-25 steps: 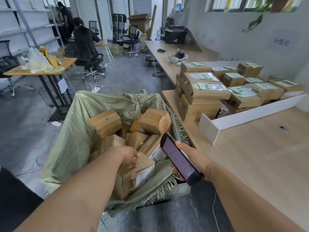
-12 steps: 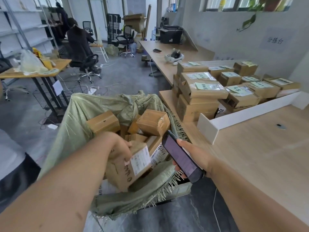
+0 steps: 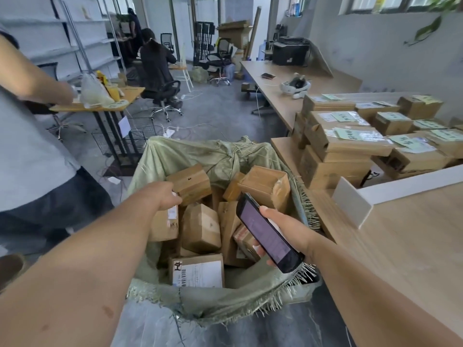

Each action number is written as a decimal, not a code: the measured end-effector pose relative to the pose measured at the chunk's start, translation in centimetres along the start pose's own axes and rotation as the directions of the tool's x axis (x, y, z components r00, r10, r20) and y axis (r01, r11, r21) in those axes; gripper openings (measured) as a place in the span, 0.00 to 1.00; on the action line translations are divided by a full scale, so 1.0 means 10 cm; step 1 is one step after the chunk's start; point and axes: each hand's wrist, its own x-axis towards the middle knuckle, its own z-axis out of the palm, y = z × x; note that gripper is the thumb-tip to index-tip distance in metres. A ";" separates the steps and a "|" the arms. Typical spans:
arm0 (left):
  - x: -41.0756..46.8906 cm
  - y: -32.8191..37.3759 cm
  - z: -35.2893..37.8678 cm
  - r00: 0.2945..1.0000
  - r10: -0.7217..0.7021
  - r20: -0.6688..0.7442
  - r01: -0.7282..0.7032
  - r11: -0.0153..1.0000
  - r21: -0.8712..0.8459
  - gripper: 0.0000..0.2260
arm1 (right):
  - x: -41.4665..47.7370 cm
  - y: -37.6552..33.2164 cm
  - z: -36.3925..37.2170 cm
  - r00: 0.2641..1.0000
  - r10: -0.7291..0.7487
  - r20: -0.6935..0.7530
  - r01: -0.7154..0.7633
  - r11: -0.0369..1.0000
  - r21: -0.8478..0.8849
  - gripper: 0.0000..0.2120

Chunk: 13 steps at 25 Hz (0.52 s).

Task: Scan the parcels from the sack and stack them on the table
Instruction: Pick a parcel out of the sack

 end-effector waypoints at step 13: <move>0.11 2.15 0.65 0.772 0.635 0.042 -0.615 0.761 -0.207 0.14 | -0.89 0.45 -0.80 0.955 0.000 -0.296 0.063 0.977 0.205 0.31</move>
